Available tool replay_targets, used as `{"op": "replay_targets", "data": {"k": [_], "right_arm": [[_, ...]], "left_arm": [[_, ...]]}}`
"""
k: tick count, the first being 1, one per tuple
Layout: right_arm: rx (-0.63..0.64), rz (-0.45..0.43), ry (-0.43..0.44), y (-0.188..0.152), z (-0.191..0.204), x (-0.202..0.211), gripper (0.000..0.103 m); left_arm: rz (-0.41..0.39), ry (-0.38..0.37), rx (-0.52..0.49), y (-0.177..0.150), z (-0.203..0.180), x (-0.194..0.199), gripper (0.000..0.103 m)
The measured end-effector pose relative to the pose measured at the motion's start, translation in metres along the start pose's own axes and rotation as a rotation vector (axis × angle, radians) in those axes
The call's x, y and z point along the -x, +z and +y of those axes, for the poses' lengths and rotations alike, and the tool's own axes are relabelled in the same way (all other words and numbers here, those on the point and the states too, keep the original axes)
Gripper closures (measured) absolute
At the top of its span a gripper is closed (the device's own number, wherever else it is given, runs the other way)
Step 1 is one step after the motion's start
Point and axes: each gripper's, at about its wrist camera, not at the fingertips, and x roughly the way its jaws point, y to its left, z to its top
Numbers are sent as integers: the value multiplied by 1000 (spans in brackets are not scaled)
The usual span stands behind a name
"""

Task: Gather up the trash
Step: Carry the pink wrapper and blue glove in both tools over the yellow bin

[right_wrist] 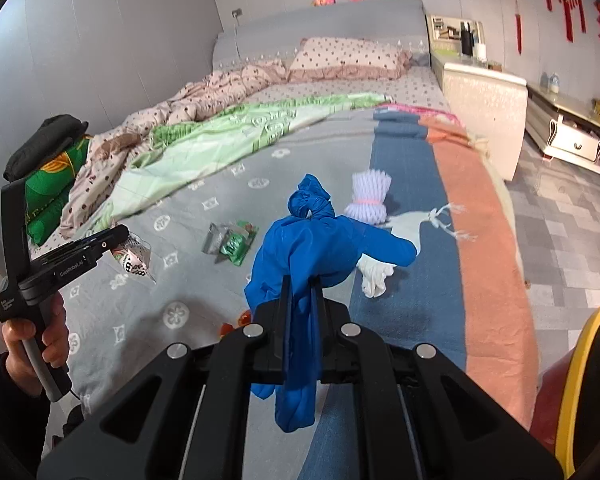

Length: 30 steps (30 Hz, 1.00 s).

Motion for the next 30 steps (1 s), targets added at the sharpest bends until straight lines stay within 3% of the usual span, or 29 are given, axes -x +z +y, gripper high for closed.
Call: {"op": "replay_targets", "data": {"k": [5,15,30], "right_arm": [[5,-70,-2,6,4,43,96],[-21,-193,-35,16,-20,130,96],[-115,-344,-170,20,-112,249,95]], "left_arm": [[-57,27,-6,20,-3,34,76],[-152,-18,-26,57,-42,91,76],[-215,-170,-169,92,-178,128,76]]}}
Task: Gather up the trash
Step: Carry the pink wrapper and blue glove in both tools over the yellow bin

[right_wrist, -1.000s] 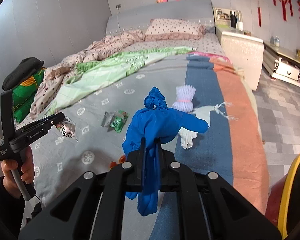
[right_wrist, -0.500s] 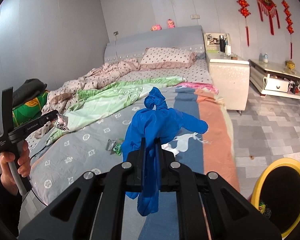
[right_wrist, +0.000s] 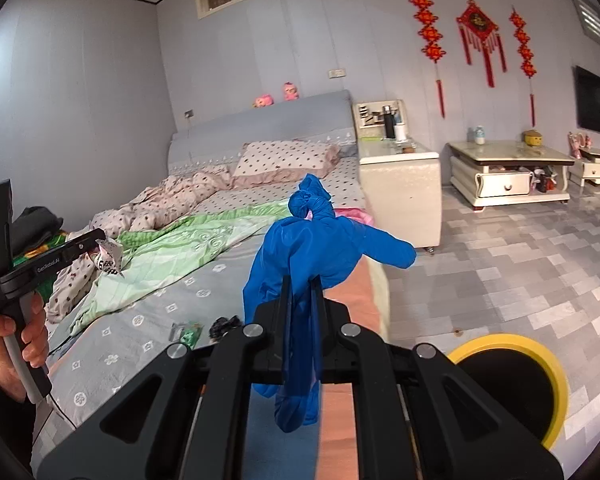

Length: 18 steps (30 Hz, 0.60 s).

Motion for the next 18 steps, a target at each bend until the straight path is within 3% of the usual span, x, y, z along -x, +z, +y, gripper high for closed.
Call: {"op": "replay_targets", "data": {"k": [18], "right_arm": [[-146,-53,-218,2,-173,66,95]], "left_arm": [[71,-240,-100,8,-173,-73,76]]}}
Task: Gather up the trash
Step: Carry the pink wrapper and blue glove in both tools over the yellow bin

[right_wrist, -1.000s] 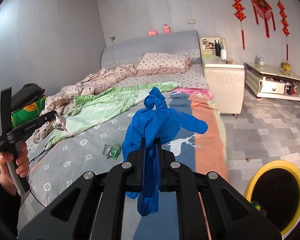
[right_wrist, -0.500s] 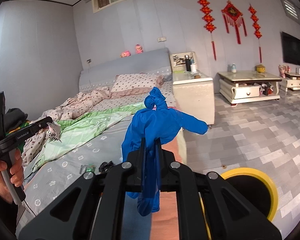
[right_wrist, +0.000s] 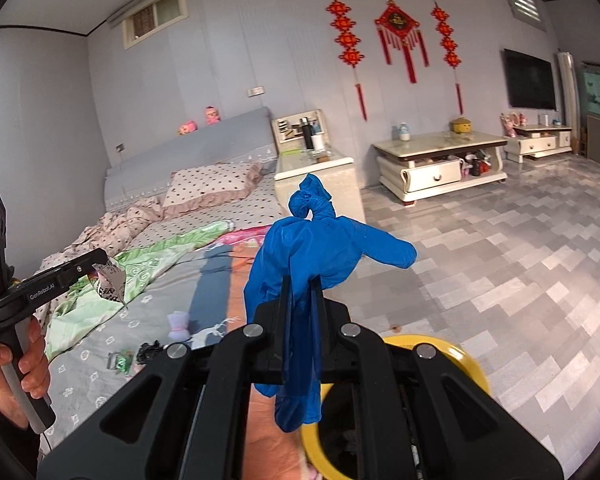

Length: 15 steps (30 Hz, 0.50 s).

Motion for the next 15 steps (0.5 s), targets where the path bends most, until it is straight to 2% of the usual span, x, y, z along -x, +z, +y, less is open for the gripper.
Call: {"op": "replay_targets", "data": {"k": [7,15], "right_arm": [[-40,36,-58,-11,-52,-19,95],[-83,98,-99,-40,-80,-54,95]], "left_arm": [[72,-60,8,-14,-32,-60,76],[168,-96,35,-46,-51,-123,76]]}}
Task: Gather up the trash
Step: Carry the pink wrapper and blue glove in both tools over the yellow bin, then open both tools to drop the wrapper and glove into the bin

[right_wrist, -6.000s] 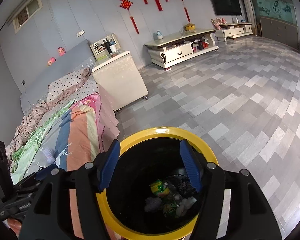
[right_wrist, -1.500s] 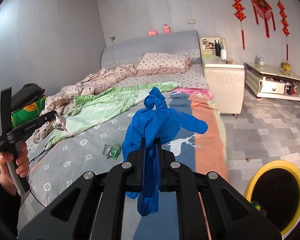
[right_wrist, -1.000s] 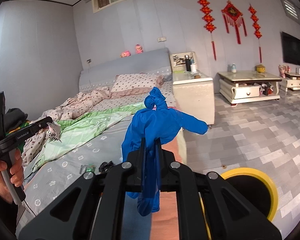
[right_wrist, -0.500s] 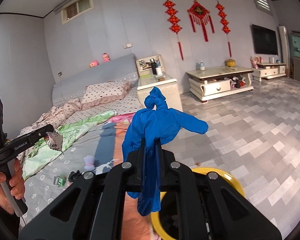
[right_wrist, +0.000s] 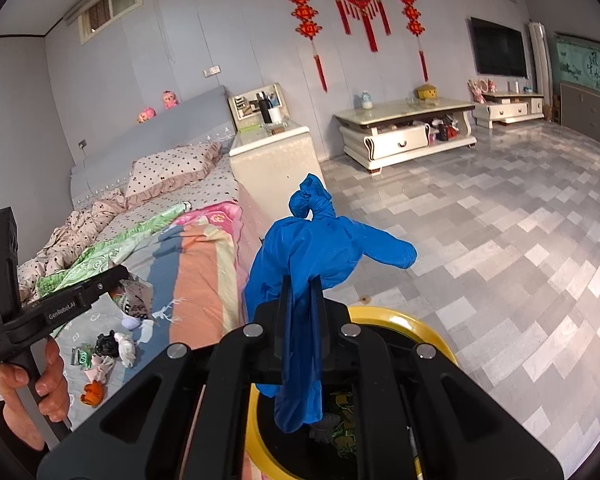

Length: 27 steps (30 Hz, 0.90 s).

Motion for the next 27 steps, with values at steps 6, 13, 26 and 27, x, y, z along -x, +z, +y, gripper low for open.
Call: {"op": "replay_targets", "data": {"k": [6,13,26,27], "right_arm": [[-33,50,-29,-23,-18,-29,95],[-73,98,-99,-51,-43,-58,95],[-108,106,-171,-74,-66,-58,79],[-112,104,-173,-73,-65,-56,77]], "left_arm": [[51,-13,-9,-25,-13,-37,76],[98,-37,-49,-56,-37,-66,76],[136,-59,-64,-79,-51,-77,50],[136,-62,-67,-79,-51,-75,44]]}}
